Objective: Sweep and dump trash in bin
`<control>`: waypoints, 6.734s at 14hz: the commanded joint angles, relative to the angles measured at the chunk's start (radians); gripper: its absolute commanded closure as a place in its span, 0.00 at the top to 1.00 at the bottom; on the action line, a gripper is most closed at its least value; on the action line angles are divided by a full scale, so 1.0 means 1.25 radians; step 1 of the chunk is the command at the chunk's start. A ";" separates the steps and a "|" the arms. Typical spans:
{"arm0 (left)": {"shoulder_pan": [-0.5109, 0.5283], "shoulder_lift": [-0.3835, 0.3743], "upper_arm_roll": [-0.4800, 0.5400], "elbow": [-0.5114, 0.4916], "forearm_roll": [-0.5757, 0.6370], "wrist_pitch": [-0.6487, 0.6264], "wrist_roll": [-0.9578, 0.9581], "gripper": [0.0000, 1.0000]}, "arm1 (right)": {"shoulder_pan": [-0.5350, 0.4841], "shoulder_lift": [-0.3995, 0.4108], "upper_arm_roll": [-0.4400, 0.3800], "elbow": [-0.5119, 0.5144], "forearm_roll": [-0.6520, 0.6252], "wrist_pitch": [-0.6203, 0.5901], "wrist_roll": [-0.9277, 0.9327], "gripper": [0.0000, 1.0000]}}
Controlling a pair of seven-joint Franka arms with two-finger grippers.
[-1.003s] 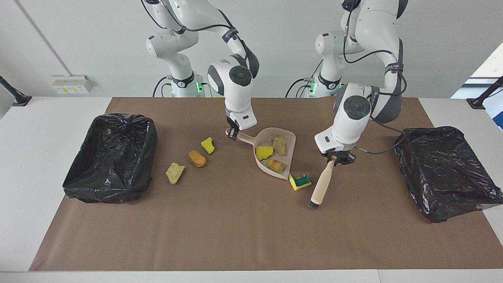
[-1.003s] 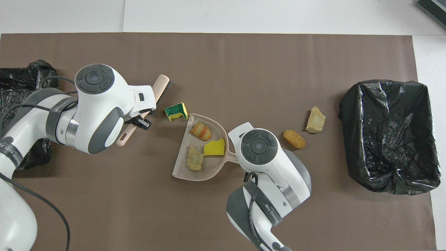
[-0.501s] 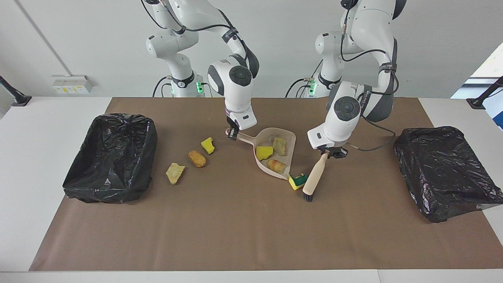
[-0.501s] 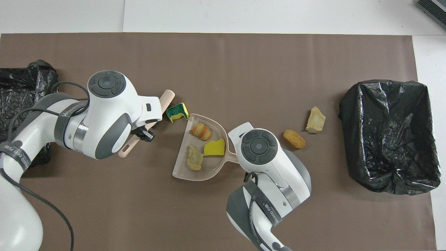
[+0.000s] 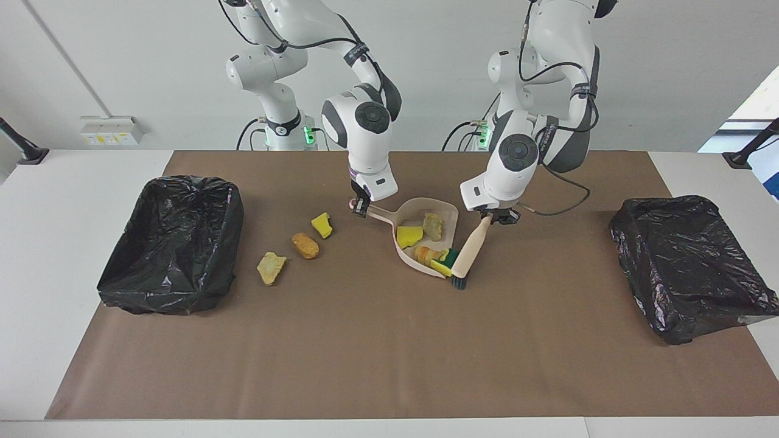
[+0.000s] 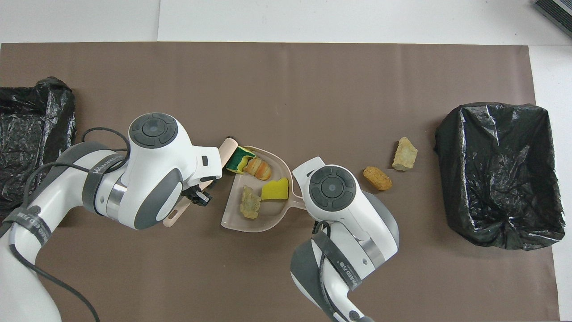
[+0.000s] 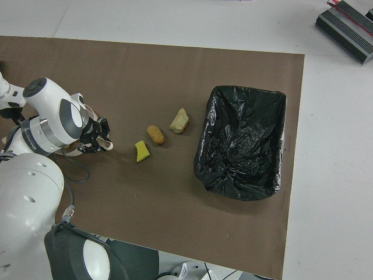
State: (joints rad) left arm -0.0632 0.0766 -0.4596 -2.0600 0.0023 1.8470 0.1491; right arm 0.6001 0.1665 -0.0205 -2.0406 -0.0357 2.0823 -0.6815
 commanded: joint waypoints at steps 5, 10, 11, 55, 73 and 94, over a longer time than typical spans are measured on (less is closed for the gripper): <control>-0.087 -0.067 0.013 -0.038 -0.018 -0.015 -0.188 0.00 | 0.002 -0.013 0.000 -0.009 -0.013 -0.007 0.025 0.00; -0.011 -0.067 0.023 -0.006 -0.010 0.020 -0.187 0.00 | 0.002 -0.013 0.002 -0.011 -0.013 -0.007 0.024 0.00; -0.010 -0.069 0.023 -0.006 -0.010 0.017 -0.188 0.00 | 0.002 -0.013 0.000 -0.010 -0.013 -0.007 0.024 0.00; -0.206 -0.123 0.074 0.145 -0.045 -0.094 -0.515 1.00 | -0.865 -0.159 -0.040 0.170 -0.408 -0.061 -0.725 0.00; -0.081 -0.078 0.318 0.489 -0.023 -0.363 -0.166 1.00 | -0.751 -0.168 -0.027 0.162 -0.704 0.012 -0.721 0.00; -0.023 -0.103 0.360 0.498 -0.024 -0.399 -0.073 1.00 | -0.650 -0.207 0.063 0.221 -0.242 -0.334 -0.106 0.00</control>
State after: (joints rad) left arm -0.1000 -0.0390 -0.0068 -1.4314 -0.0274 1.3650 0.0430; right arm -0.2699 -0.0662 0.0198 -1.7541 -0.3677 1.7406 -1.0417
